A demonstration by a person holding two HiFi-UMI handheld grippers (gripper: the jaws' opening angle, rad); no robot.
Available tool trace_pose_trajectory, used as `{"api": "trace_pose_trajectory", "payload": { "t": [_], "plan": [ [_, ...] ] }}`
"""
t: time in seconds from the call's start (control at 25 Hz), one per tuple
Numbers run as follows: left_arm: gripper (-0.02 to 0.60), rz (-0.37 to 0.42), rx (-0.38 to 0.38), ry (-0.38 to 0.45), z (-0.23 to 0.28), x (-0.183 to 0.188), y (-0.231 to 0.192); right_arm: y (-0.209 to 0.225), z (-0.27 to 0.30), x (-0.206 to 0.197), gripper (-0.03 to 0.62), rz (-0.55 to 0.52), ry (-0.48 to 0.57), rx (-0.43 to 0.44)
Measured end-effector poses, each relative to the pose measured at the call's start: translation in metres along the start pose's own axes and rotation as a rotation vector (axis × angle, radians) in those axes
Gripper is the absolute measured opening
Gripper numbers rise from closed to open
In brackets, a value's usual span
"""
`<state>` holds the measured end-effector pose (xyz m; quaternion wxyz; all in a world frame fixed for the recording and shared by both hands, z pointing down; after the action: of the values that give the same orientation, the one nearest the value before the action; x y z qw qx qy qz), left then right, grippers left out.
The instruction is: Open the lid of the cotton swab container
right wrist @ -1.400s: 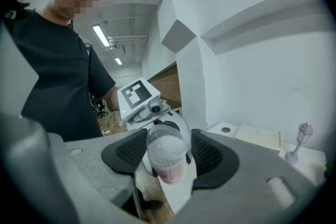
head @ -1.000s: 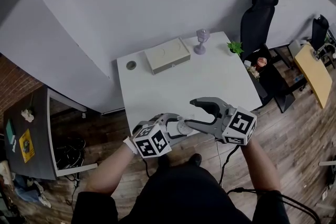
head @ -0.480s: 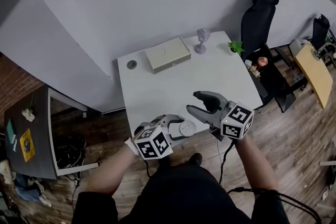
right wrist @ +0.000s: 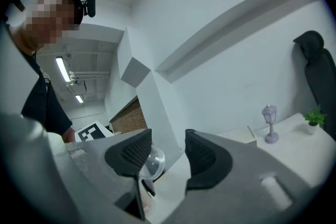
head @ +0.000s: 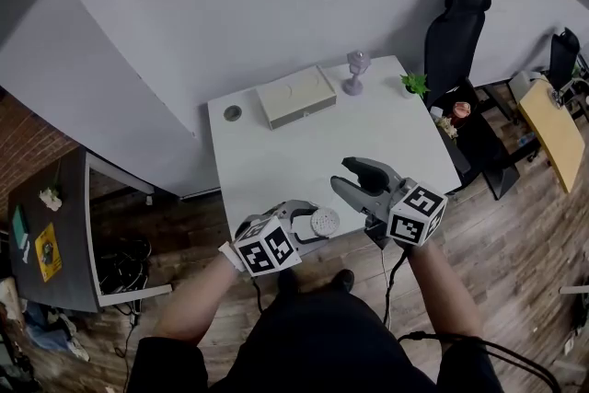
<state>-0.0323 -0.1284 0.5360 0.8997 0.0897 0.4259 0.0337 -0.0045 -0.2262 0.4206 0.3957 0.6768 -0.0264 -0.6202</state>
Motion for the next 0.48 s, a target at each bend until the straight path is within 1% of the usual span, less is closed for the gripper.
{"api": "trace_pose_trajectory", "payload": {
  "t": [0.08, 0.2, 0.36, 0.48],
  "plan": [
    [0.245, -0.031, 0.022, -0.001, -0.001, -0.005, -0.005, -0.003, -0.005, 0.011, 0.189, -0.030, 0.039, -0.028],
    [0.245, -0.071, 0.076, -0.013, -0.004, -0.012, -0.016, -0.003, -0.014, 0.023, 0.150, -0.087, 0.088, -0.084],
    [0.245, -0.115, 0.161, -0.036, -0.011, -0.018, -0.031, -0.002, -0.026, 0.035, 0.095, -0.120, 0.147, -0.159],
    [0.245, -0.146, 0.224, -0.046, -0.018, -0.019, -0.042, -0.001, -0.035, 0.040, 0.078, -0.141, 0.183, -0.209]
  ]
}}
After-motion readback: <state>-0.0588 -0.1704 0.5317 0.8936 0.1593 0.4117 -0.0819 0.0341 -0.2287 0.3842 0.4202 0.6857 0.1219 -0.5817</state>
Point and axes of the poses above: the fingertips, and each gripper's own axes: z forward along the fingers, y to its right, x out of its top, the point moved 1 cm from there along -z, backward along the fingers, and after that the axes turned 14 degrees about z, right-handed, at the moved point
